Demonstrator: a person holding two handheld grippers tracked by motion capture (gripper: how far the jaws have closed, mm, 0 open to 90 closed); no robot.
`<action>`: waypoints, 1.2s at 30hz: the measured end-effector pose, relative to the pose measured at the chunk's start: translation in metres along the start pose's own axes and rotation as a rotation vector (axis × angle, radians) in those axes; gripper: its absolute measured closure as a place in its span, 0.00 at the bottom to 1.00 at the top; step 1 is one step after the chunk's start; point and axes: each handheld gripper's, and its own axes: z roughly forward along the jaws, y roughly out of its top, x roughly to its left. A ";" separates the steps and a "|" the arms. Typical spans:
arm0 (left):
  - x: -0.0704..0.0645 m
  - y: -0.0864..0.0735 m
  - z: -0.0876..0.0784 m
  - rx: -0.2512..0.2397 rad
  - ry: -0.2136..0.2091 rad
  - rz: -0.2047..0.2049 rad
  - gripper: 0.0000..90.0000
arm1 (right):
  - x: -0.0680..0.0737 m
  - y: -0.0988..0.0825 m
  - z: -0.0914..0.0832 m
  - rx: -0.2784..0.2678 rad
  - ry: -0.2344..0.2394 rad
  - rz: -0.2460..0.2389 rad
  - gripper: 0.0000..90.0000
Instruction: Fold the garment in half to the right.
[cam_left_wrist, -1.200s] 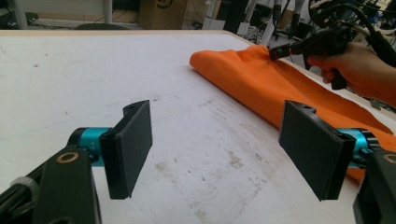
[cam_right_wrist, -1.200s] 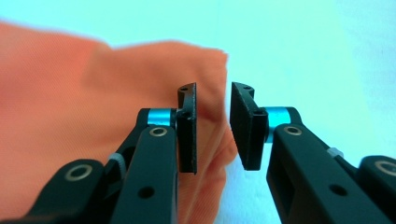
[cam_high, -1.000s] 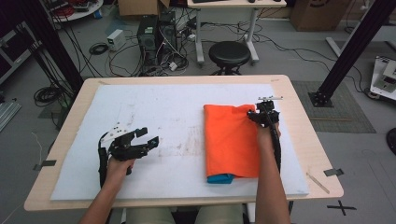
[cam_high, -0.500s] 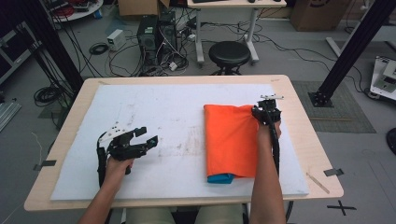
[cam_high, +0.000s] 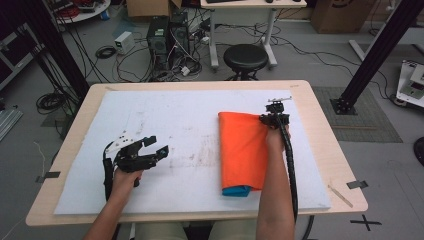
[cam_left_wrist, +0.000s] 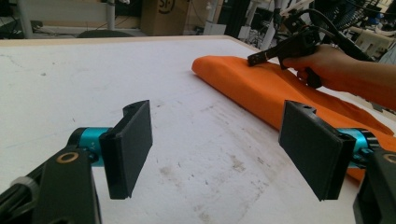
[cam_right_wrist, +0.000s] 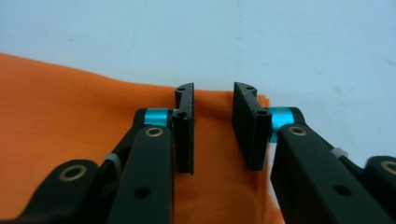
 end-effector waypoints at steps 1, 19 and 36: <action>0.000 0.000 -0.001 -0.004 0.002 0.009 0.29 | -0.001 0.000 -0.001 -0.003 -0.002 0.008 0.78; 0.004 0.001 -0.003 -0.018 0.006 0.047 0.28 | -0.009 -0.056 -0.098 -0.179 0.156 -0.168 0.58; 0.001 0.002 0.001 -0.014 -0.011 0.047 0.28 | -0.017 -0.115 -0.105 -0.059 0.177 -0.128 0.99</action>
